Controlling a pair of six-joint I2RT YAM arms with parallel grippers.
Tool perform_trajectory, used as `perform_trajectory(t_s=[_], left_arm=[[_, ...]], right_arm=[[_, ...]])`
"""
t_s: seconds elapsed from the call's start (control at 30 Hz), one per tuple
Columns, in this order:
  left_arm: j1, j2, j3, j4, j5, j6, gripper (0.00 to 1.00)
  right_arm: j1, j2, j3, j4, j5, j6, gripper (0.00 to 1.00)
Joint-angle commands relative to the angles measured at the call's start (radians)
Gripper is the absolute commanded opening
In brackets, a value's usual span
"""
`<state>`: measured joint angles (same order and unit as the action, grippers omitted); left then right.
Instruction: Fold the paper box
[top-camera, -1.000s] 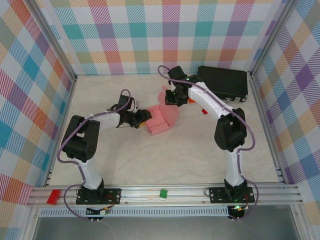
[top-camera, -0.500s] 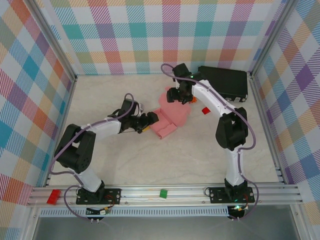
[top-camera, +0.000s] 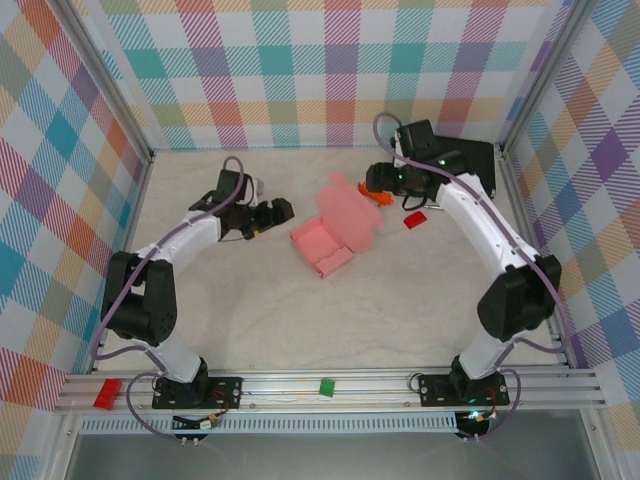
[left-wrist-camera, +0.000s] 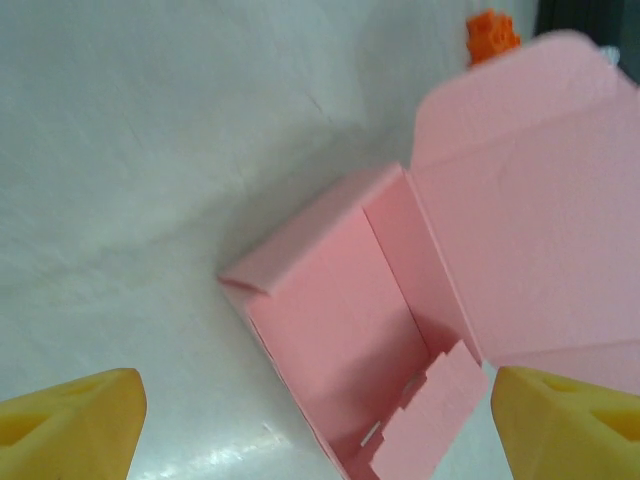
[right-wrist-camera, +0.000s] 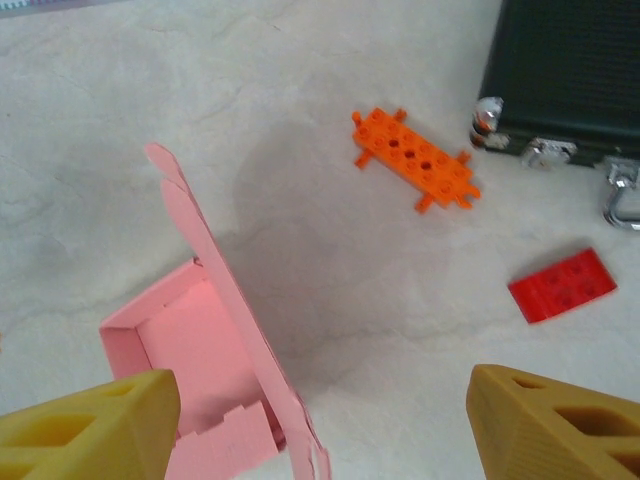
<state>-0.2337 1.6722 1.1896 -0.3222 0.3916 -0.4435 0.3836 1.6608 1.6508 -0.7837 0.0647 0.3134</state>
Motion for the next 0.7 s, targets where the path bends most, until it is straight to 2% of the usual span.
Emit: perform_trajectory(t_s=[0.0,0.27,0.47,0.57,0.67], left_arm=[[0.049,0.067,0.085,-0.07,0.01,0.06,0.88],[0.087,0.293,0.368,-0.218,-0.012,0.122,0.77],[0.101,0.345,0.462,-0.214,-0.06,0.105,0.7],[0.105,0.361,0.483,-0.211,-0.082,0.084,0.66],[0.106,0.391,0.492,-0.202,-0.091,0.066,0.6]], right_arm=[[0.003,-0.091,-0.119,0.038,0.022,0.052,0.76],[0.003,-0.334,-0.466,0.126,0.061,0.153,0.75],[0.003,-0.456,-0.621,0.11,0.071,0.179,0.74],[0.004,-0.503,-0.722,0.148,0.032,0.209,0.72],[0.006,-0.524,-0.828,0.245,-0.055,0.239,0.65]])
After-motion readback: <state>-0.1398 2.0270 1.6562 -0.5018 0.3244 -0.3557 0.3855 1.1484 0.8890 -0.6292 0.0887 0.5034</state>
